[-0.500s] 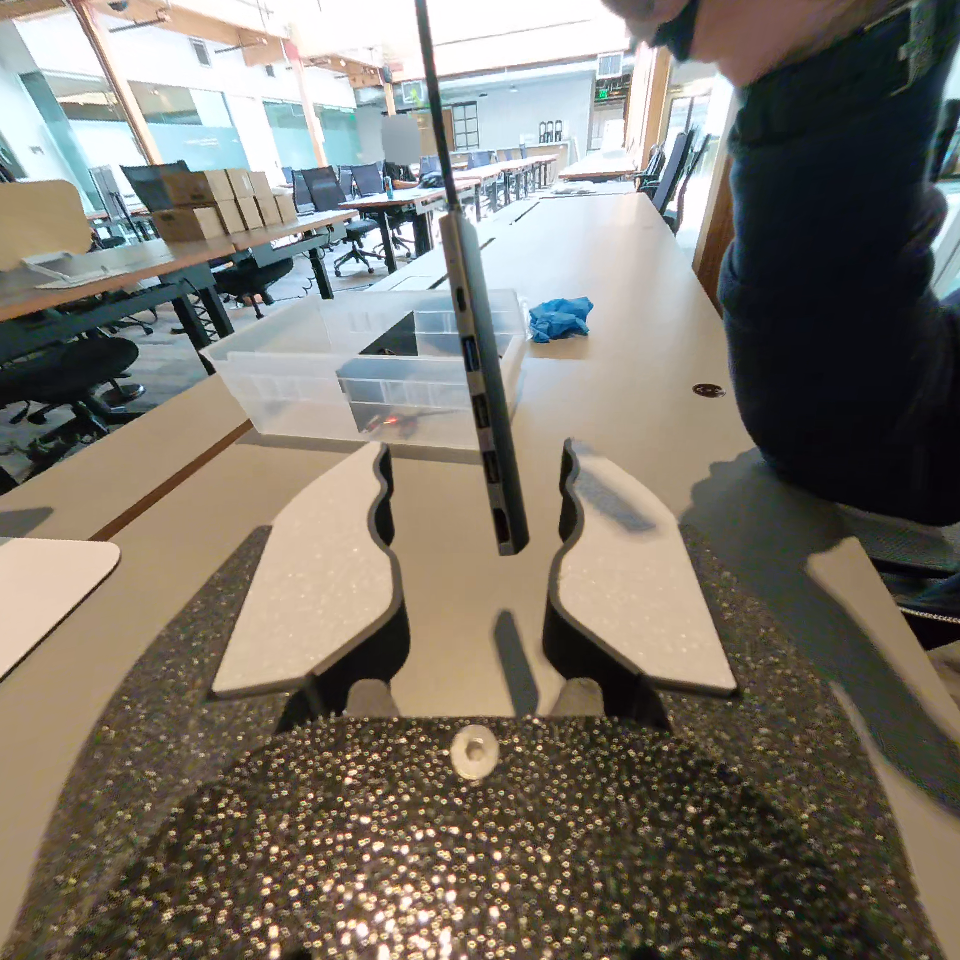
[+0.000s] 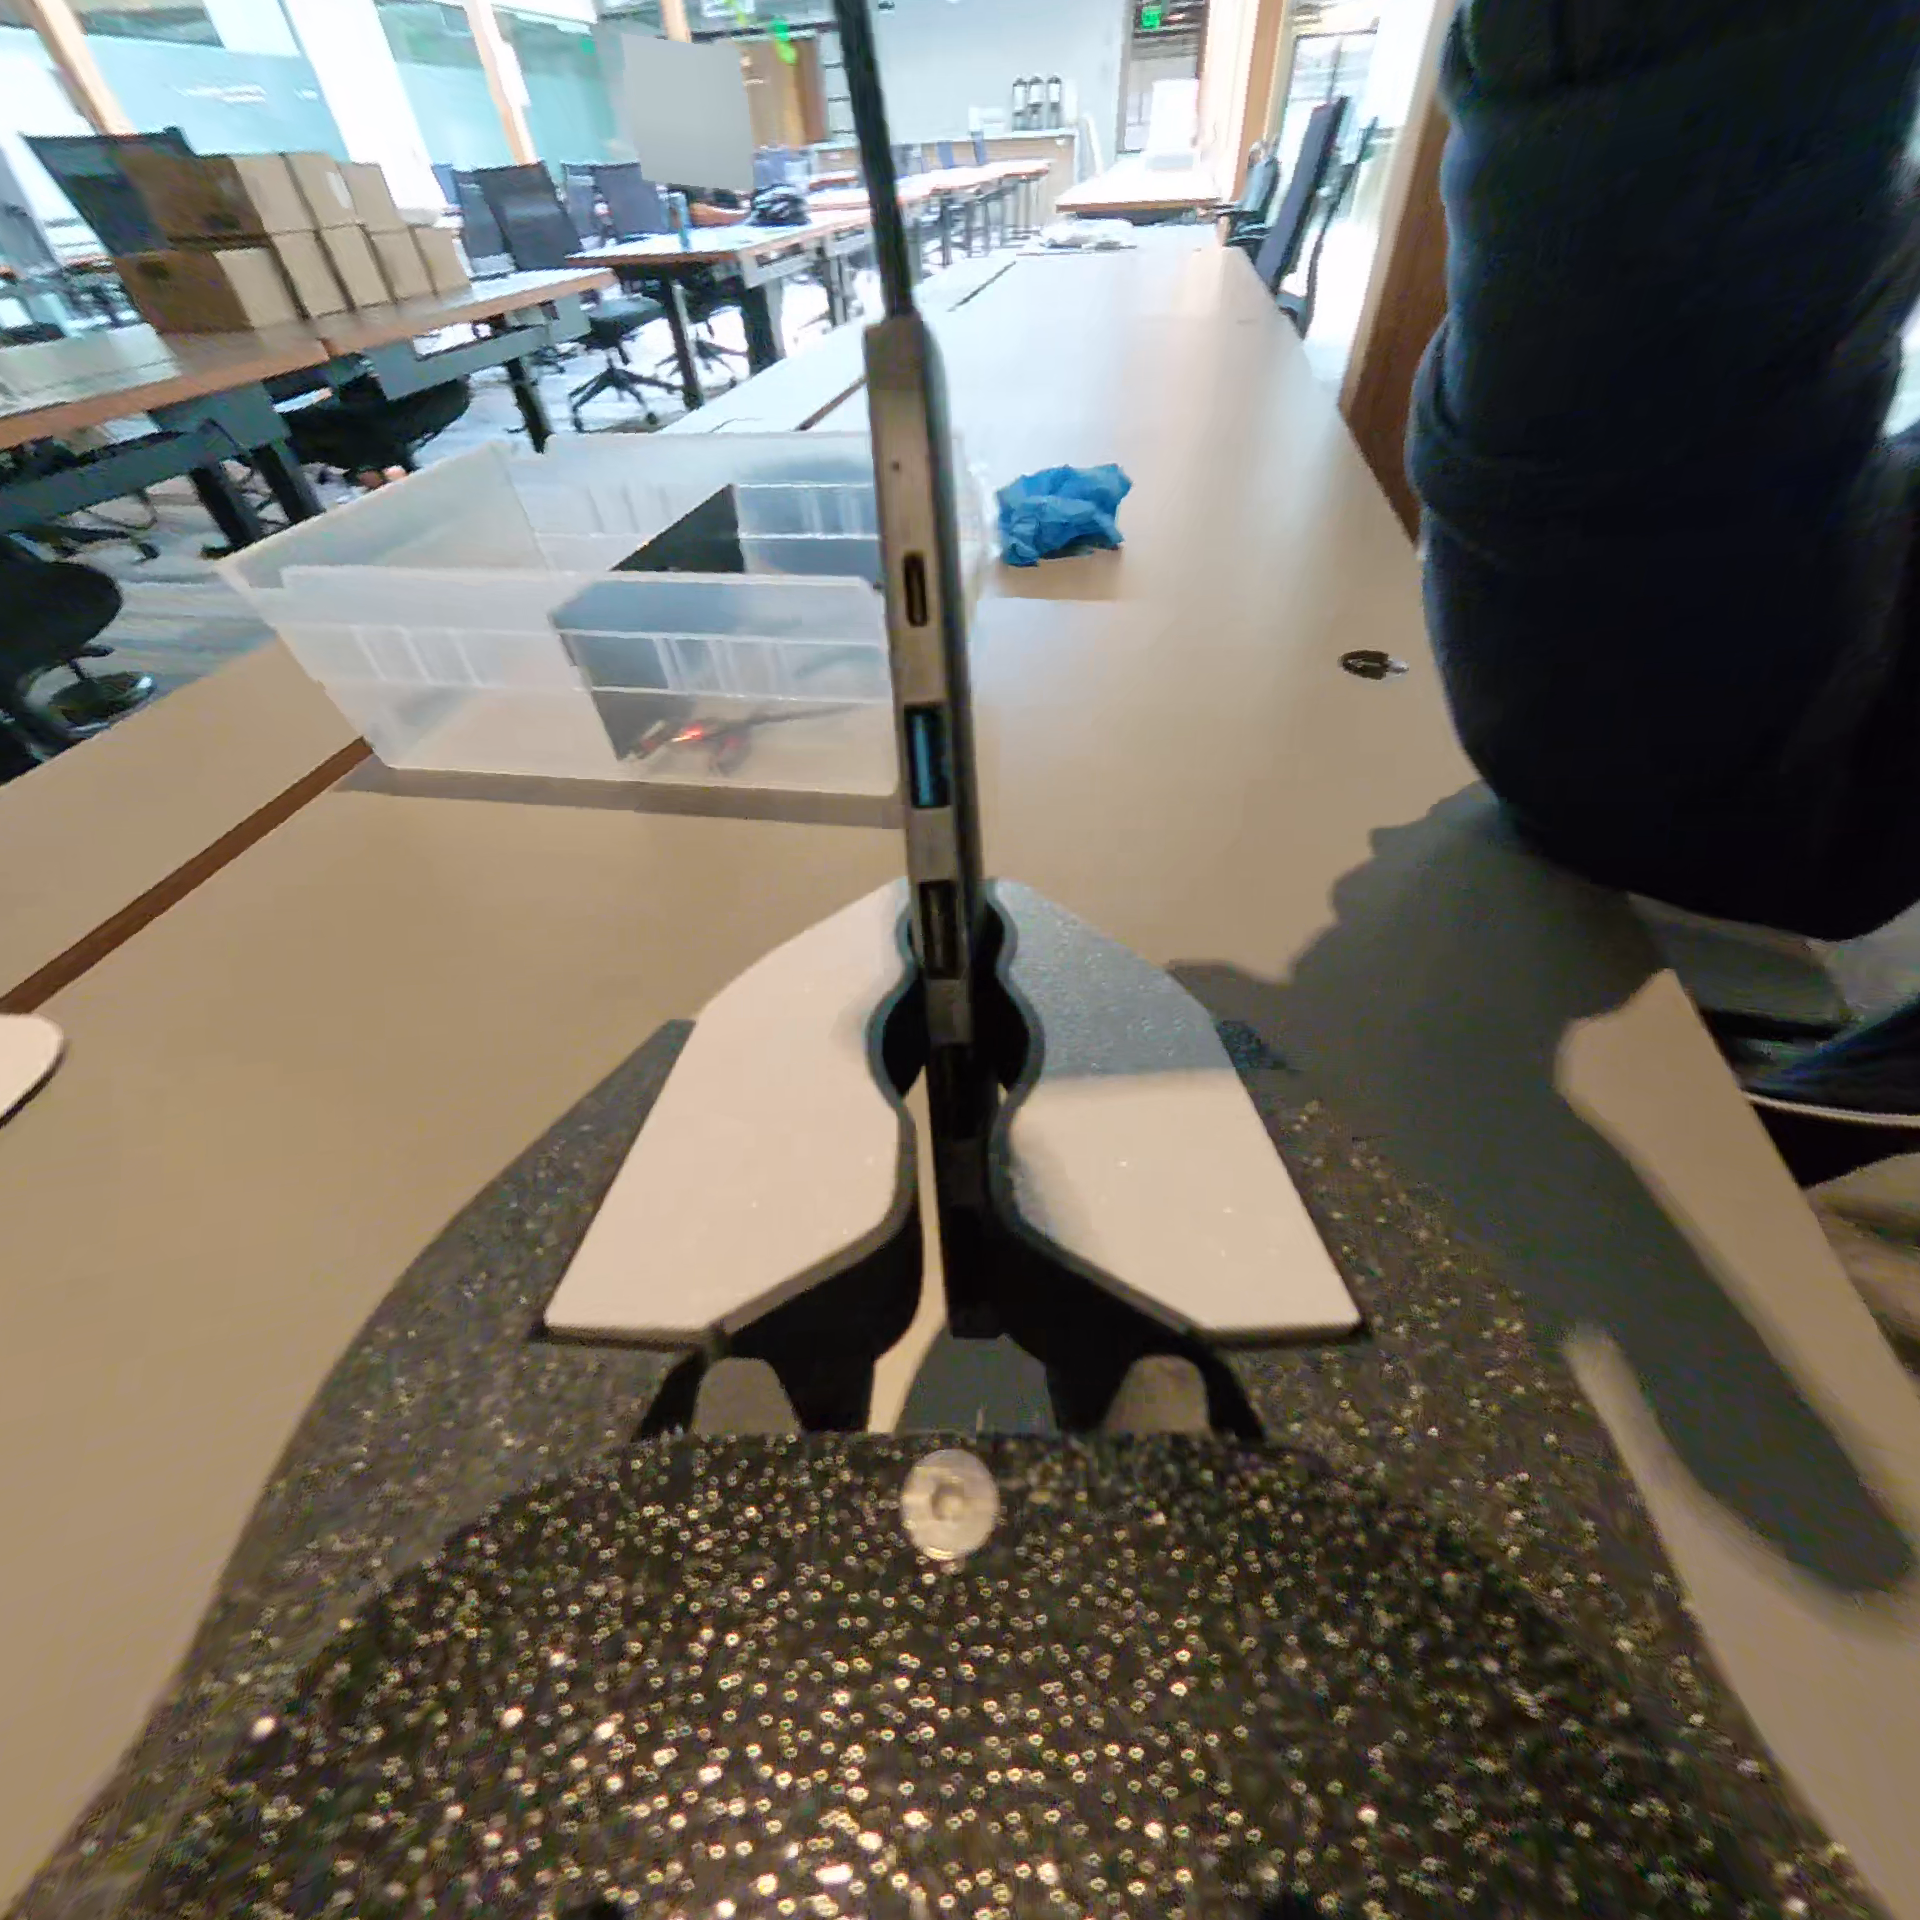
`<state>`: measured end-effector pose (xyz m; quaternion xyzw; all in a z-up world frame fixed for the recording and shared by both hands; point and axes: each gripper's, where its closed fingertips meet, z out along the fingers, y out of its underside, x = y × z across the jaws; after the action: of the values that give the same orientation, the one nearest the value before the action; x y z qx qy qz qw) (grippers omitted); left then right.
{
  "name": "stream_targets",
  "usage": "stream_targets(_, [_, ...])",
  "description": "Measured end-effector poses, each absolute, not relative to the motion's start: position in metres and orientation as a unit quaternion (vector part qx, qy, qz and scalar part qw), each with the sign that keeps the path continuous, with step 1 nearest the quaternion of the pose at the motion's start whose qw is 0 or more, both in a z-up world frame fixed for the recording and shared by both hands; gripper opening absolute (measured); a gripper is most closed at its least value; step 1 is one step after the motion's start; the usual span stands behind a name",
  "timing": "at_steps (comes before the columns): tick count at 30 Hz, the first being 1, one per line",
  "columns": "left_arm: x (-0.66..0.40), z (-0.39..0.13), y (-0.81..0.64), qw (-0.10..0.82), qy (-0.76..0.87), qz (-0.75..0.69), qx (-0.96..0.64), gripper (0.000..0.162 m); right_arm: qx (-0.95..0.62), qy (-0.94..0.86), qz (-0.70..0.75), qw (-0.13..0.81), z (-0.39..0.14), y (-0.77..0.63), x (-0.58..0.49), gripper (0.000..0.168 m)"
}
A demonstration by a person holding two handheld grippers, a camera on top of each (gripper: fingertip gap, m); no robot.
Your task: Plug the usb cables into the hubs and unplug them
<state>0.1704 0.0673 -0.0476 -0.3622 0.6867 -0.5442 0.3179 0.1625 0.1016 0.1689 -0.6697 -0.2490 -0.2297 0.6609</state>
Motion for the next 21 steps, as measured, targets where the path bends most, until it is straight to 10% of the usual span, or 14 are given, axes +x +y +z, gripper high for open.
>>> stream_targets(11, [0.172,-0.070,0.155,0.463,0.679,-0.292,-0.489,0.007,-0.716,-0.273,-0.313,0.560,0.121,0.086,0.213,0.039])
stream_targets(21, [0.165,-0.061,0.192,0.534,0.636,-0.204,-0.518,0.007,-0.672,-0.239,-0.379,0.589,0.111,0.012,0.205,0.036])
